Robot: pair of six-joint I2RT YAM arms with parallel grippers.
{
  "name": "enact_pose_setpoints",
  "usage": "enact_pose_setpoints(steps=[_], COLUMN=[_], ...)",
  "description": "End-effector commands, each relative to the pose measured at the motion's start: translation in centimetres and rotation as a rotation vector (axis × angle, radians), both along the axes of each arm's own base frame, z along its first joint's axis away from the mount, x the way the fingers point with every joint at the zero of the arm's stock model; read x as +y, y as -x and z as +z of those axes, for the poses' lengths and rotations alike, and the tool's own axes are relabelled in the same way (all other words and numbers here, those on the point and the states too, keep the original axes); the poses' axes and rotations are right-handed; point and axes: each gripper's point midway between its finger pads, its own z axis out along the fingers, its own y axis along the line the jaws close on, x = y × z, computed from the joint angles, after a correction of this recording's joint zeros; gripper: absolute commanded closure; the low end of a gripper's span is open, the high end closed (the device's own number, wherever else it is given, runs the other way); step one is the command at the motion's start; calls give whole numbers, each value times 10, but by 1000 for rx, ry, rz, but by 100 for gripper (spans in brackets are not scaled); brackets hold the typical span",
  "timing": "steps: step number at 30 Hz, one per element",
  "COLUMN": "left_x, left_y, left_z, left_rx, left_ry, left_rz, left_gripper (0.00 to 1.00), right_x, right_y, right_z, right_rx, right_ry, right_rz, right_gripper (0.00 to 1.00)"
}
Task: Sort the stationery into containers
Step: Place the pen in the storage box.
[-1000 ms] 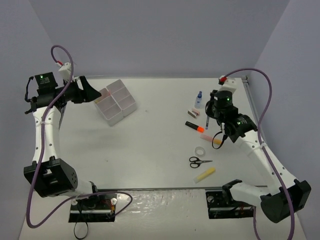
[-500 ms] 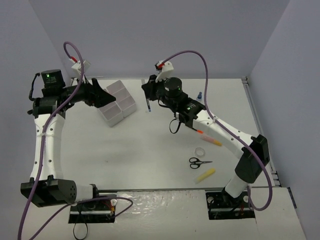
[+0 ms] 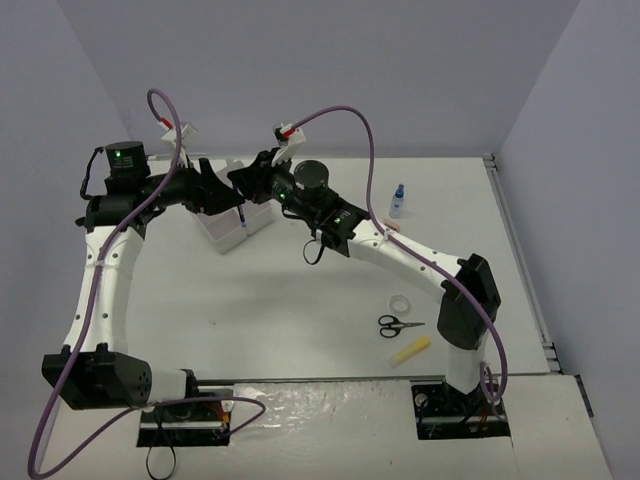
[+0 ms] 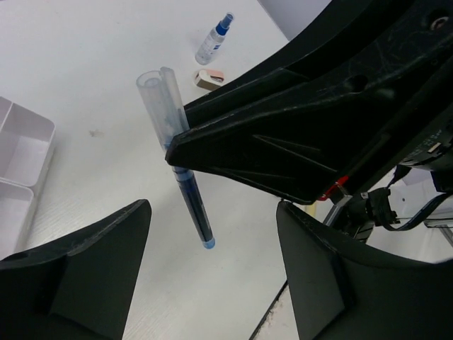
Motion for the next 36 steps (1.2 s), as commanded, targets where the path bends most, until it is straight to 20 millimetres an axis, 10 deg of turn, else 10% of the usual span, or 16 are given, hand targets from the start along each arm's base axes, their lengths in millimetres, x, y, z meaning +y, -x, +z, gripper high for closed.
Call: enact_pose_setpoints(steps=[1, 15, 23, 27, 32, 36], left_x=[1, 11, 18, 25, 49, 73], left_y=[-5, -22, -30, -38, -59, -80], left_z=[22, 18, 11, 0, -12, -20], left_rx=[-138, -156, -166, -170, -187, -208], left_ry=[-35, -75, -109, -144, -236, -315], left_rz=[8, 99, 137, 177, 314, 429], left_gripper=[38, 61, 98, 100, 100, 100], right_x=[5, 11, 17, 17, 3, -33], right_y=[20, 30, 31, 29, 19, 3], right_z=[80, 72, 58, 50, 53, 58], right_rx=[-100, -37, -22, -19, -18, -19], right_ry=[-216, -267, -243, -234, -231, -234], right_rz=[70, 124, 139, 132, 87, -11], right_gripper=[100, 100, 100, 100, 44, 32])
